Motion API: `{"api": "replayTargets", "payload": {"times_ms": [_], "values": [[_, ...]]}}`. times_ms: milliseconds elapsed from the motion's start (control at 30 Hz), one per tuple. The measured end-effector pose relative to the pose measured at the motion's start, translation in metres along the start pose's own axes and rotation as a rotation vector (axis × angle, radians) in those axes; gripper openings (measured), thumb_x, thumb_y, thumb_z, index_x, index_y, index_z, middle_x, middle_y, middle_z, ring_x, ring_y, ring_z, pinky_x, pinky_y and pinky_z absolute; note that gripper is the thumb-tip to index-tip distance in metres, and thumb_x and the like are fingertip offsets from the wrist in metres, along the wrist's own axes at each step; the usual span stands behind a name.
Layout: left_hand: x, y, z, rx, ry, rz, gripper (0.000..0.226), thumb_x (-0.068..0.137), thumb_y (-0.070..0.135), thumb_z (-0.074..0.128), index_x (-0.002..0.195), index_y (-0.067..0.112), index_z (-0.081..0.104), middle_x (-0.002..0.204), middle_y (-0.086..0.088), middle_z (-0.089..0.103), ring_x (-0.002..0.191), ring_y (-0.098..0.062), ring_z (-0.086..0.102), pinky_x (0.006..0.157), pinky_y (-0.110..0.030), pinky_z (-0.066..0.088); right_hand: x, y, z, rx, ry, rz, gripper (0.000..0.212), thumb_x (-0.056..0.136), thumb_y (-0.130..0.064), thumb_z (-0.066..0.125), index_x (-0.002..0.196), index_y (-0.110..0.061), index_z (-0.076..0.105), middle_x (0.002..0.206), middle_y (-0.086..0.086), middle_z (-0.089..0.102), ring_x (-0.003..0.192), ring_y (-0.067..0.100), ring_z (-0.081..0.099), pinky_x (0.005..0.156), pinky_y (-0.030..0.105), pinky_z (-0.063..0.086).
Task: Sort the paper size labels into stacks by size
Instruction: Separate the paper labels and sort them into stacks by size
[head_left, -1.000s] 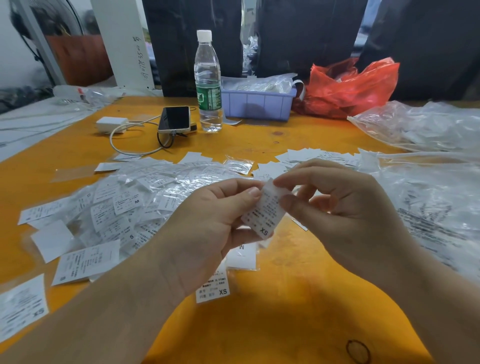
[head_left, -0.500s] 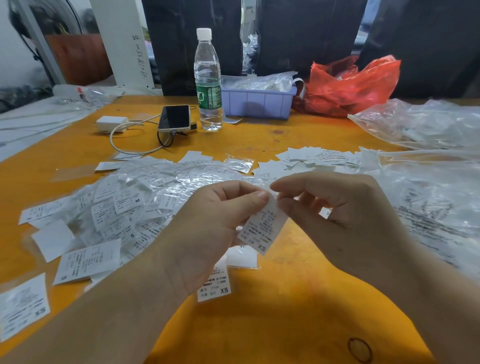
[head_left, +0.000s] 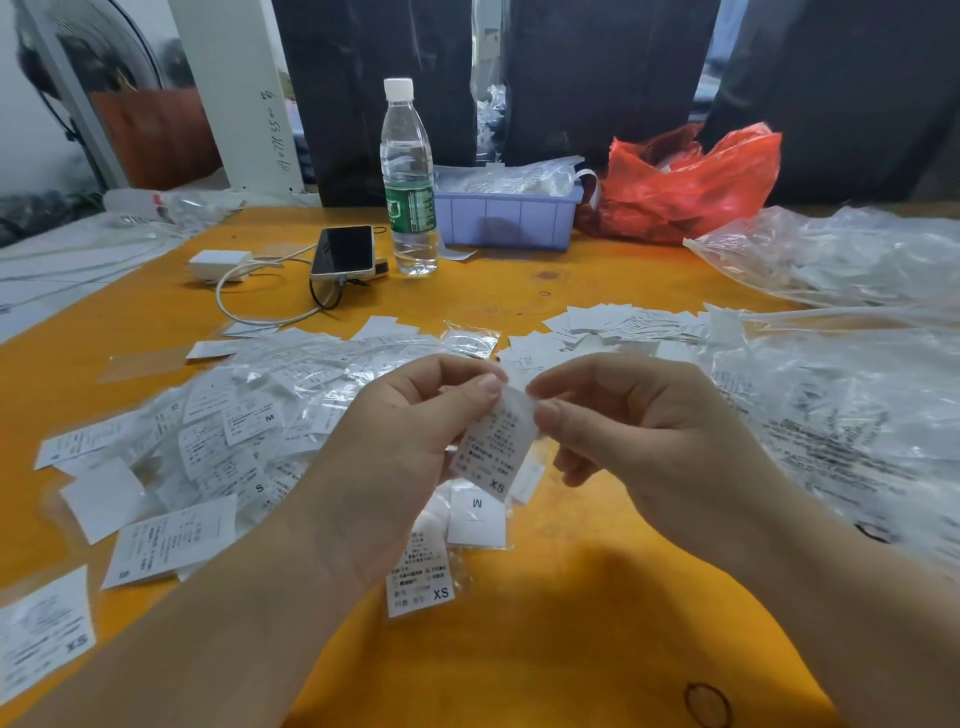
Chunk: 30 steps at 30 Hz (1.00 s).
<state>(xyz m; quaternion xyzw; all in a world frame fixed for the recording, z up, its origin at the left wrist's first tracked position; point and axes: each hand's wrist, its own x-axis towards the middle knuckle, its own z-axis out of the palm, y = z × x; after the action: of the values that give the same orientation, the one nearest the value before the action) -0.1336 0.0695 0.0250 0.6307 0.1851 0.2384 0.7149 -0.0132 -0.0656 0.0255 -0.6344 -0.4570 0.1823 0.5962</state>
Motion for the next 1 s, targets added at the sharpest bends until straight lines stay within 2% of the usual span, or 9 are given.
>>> {"api": "replayTargets", "payload": {"times_ms": [67,200,367,533,667,733,833,933,1000], "values": [[-0.002,-0.002,-0.001,0.098,-0.006,0.035,0.014,0.073,0.032,0.068,0.081,0.024,0.075,0.076,-0.001,0.071,0.072,-0.011,0.069,0.058,-0.022,0.056,0.001,0.001,0.001,0.031,0.005,0.032,0.013,0.085,-0.001,0.069,0.09,-0.013,0.072,0.074,0.011,0.071,0.059,0.019,0.061,0.057,0.033,0.055],[-0.004,-0.005,-0.001,0.37,-0.011,0.182,0.01,0.092,0.027,0.064,0.087,0.03,0.072,0.083,0.004,0.074,0.081,-0.009,0.07,0.07,-0.021,0.058,0.002,0.004,-0.001,-0.002,0.023,0.021,0.016,0.085,0.002,0.068,0.086,-0.013,0.072,0.068,0.01,0.068,0.056,0.017,0.058,0.056,0.031,0.052],[-0.003,-0.006,-0.003,0.478,0.003,0.242,0.013,0.092,0.025,0.064,0.081,0.028,0.07,0.077,0.006,0.073,0.075,-0.006,0.069,0.063,-0.015,0.053,0.002,0.005,-0.001,-0.038,0.007,-0.012,0.02,0.086,0.0,0.07,0.09,-0.019,0.071,0.07,0.006,0.069,0.058,0.016,0.059,0.059,0.032,0.053],[0.0,-0.006,-0.006,0.593,0.046,0.251,0.013,0.091,0.026,0.064,0.079,0.026,0.068,0.075,0.007,0.071,0.074,-0.006,0.067,0.064,-0.025,0.056,0.002,0.003,0.001,-0.094,-0.007,0.008,0.021,0.086,0.001,0.069,0.09,-0.019,0.07,0.071,0.005,0.069,0.058,0.012,0.057,0.059,0.03,0.051],[0.001,-0.007,-0.007,0.648,0.051,0.267,0.012,0.091,0.027,0.065,0.079,0.027,0.067,0.076,0.006,0.071,0.075,-0.007,0.068,0.065,-0.031,0.056,0.0,0.002,0.001,-0.171,-0.018,0.007,0.018,0.086,-0.004,0.069,0.091,-0.021,0.07,0.073,0.003,0.07,0.062,0.028,0.058,0.06,0.05,0.051],[0.002,-0.008,-0.008,0.672,0.059,0.265,0.013,0.09,0.027,0.065,0.078,0.028,0.067,0.075,0.008,0.071,0.075,-0.004,0.068,0.065,-0.031,0.057,0.0,0.003,0.0,-0.205,-0.018,0.002,0.018,0.086,-0.005,0.069,0.092,-0.022,0.07,0.074,0.001,0.07,0.066,0.031,0.059,0.061,0.051,0.051],[0.004,-0.006,-0.011,0.741,0.094,0.277,0.011,0.089,0.029,0.065,0.077,0.03,0.067,0.075,0.011,0.071,0.074,-0.004,0.067,0.063,-0.033,0.058,0.0,0.004,-0.001,-0.26,-0.012,-0.008,0.018,0.086,-0.007,0.069,0.095,-0.023,0.07,0.074,-0.006,0.069,0.065,0.024,0.061,0.062,0.046,0.053],[0.008,0.0,-0.019,0.796,0.163,0.284,0.009,0.088,0.029,0.066,0.082,0.034,0.065,0.076,0.017,0.071,0.071,-0.004,0.066,0.061,-0.033,0.059,0.0,0.005,-0.005,-0.302,0.0,-0.02,0.016,0.087,-0.013,0.069,0.097,-0.025,0.07,0.076,-0.012,0.068,0.065,0.014,0.061,0.059,0.025,0.051],[0.012,0.004,-0.028,0.9,0.204,0.259,0.008,0.088,0.032,0.066,0.085,0.039,0.062,0.076,0.023,0.069,0.071,0.001,0.063,0.054,-0.03,0.053,0.001,0.004,-0.007,-0.342,0.007,-0.029,0.013,0.087,-0.018,0.07,0.098,-0.025,0.071,0.077,-0.012,0.068,0.065,0.008,0.059,0.059,0.017,0.047]]}}
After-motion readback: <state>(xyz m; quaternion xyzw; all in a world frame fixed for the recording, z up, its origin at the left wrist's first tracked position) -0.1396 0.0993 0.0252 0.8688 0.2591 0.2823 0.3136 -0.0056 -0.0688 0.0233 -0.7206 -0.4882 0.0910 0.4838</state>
